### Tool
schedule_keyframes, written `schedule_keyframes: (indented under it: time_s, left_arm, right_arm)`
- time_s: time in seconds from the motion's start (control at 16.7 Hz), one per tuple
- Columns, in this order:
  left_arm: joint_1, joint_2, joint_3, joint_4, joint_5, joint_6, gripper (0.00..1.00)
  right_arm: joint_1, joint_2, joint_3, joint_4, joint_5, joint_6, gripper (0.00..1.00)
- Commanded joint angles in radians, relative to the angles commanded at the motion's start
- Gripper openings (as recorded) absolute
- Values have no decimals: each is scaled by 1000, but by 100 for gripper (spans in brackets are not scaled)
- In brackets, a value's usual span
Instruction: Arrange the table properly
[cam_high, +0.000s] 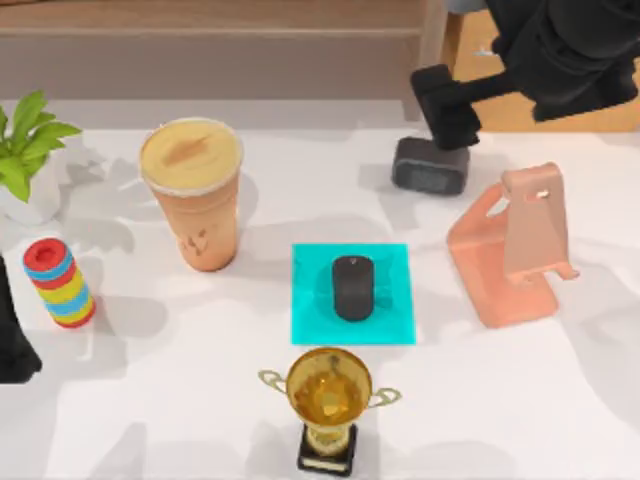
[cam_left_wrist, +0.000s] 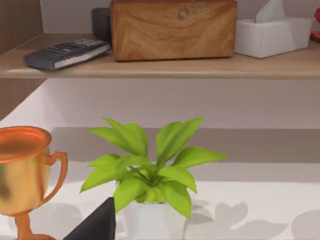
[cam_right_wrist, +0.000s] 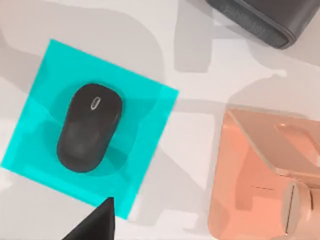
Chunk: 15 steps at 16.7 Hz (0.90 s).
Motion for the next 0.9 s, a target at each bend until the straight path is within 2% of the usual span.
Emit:
schedule_keyframes:
  time_s: [0.48, 0.72, 0.9]
  left_arm:
    - [0, 0, 0, 0, 0, 0, 100]
    - [0, 0, 0, 0, 0, 0, 100]
    - [0, 0, 0, 0, 0, 0, 100]
  right_arm:
    - [-433, -335, -649, 69, -6, -463, 100]
    - [-619, -420, -879, 106, -10, -601, 100]
    - [-679, -444, -942, 119, -12, -641, 100]
